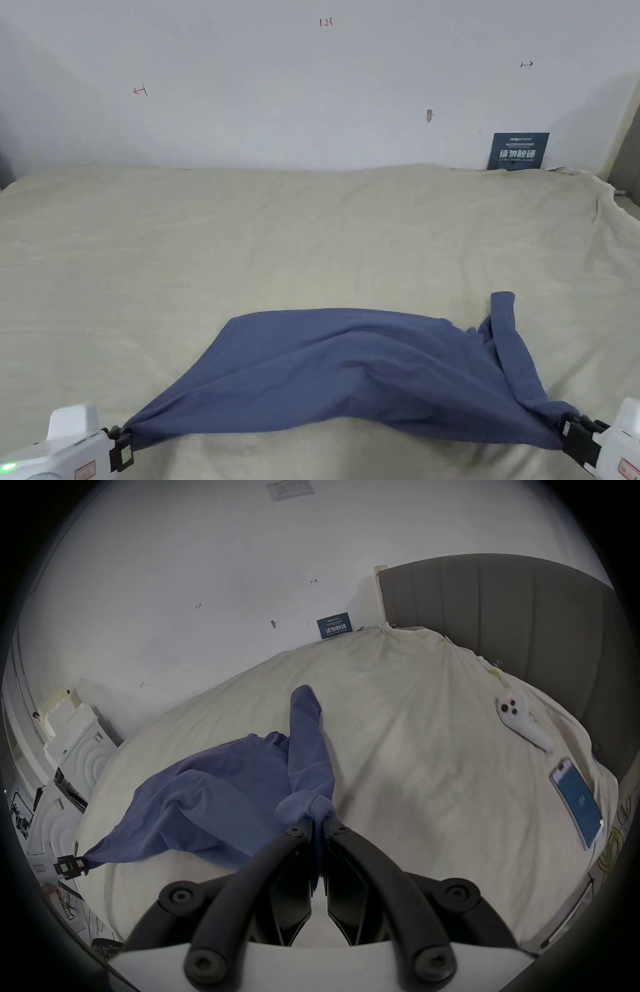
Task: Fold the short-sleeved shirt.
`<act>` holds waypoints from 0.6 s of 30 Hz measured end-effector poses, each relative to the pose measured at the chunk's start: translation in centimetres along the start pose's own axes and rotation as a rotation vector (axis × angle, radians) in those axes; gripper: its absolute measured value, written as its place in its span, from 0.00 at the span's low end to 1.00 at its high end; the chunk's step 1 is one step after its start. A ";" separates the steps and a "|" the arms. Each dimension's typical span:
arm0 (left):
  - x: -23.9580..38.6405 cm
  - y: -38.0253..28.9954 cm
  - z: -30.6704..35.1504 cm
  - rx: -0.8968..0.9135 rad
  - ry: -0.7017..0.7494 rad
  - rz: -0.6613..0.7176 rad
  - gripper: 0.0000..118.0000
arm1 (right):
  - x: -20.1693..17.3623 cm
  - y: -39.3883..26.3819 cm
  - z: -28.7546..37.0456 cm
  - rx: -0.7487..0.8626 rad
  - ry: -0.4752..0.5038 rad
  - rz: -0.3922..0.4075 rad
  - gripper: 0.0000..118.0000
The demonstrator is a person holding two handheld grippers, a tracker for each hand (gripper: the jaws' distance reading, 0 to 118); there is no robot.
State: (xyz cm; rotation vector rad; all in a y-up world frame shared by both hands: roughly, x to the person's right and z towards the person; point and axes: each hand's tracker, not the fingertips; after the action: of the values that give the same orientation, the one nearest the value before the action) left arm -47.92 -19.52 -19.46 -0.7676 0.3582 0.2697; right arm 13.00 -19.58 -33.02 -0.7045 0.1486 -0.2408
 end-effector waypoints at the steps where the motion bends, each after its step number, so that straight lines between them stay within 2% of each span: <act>1: -0.3 -0.6 0.5 -0.003 0.004 0.005 0.01 | 0.3 -0.7 0.8 -0.003 0.000 -0.004 0.02; 6: -1.7 -3.7 2.6 -0.009 0.010 0.017 0.01 | 1.4 -3.6 4.1 -0.023 -0.013 -0.027 0.02; 10: -1.8 -5.8 4.1 -0.024 0.024 -0.010 0.01 | 2.2 -5.5 5.5 -0.049 -0.028 -0.013 0.02; 18: -0.3 -8.1 2.7 -0.074 0.049 -0.059 0.01 | 1.1 -7.7 4.0 -0.131 -0.098 0.139 0.02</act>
State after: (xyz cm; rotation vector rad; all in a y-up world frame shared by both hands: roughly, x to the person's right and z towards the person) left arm -44.66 -23.17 -12.46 -0.8574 0.3731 0.2096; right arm 13.68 -23.02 -25.01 -0.8311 0.1205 -0.0637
